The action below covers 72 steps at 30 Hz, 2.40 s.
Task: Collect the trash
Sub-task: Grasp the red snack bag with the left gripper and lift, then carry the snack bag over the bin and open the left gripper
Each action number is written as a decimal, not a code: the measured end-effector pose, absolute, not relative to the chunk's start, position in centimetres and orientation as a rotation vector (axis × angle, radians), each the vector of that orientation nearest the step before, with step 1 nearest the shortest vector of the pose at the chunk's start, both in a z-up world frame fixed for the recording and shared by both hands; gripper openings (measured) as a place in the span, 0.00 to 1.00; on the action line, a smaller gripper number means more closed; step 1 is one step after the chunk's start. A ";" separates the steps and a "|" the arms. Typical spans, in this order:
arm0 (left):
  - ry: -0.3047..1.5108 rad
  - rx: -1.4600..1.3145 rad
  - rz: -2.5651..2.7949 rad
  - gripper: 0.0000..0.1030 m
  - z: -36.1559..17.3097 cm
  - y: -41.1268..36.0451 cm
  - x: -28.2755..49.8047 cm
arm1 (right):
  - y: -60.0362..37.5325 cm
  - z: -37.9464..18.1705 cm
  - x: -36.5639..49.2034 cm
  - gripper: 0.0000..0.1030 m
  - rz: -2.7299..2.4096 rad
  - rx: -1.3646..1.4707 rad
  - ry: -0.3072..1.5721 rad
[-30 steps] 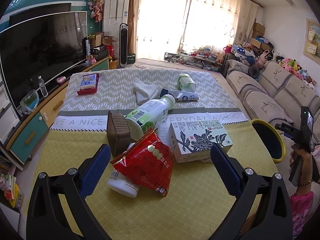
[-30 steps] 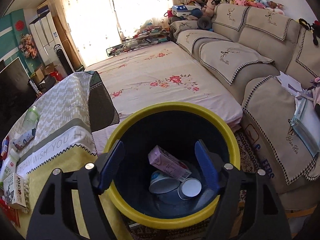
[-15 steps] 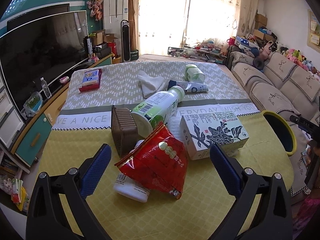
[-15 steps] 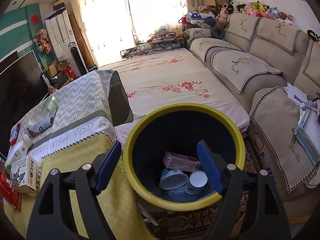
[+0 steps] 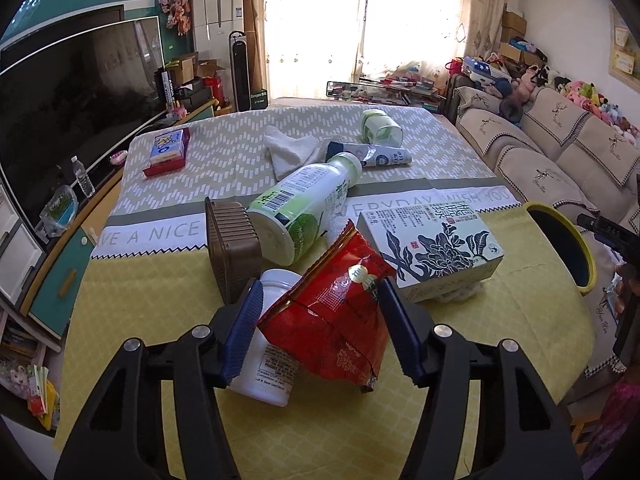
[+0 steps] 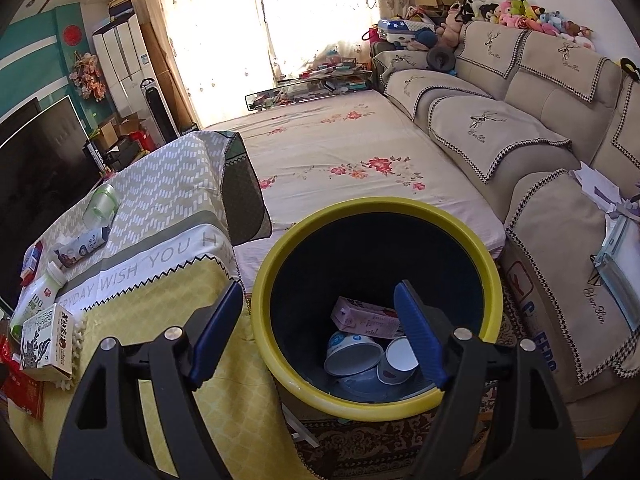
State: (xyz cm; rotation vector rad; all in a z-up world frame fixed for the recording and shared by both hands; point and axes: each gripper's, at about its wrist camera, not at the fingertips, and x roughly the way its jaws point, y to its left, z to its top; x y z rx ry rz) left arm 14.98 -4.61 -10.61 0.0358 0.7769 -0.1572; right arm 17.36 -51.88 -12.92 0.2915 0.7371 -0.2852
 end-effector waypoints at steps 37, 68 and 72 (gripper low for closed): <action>0.661 0.177 -0.648 0.10 -3.7 -23.3 16.0 | -58.7 -10.0 10.5 0.72 -0.456 0.337 0.604; 0.792 0.293 -0.826 0.66 -9.5 -42.8 21.0 | -64.7 -12.8 7.5 0.75 -0.537 0.424 0.633; 0.731 0.233 -0.785 0.72 -7.0 -36.6 18.4 | -62.7 -12.4 8.7 0.76 -0.471 0.402 0.637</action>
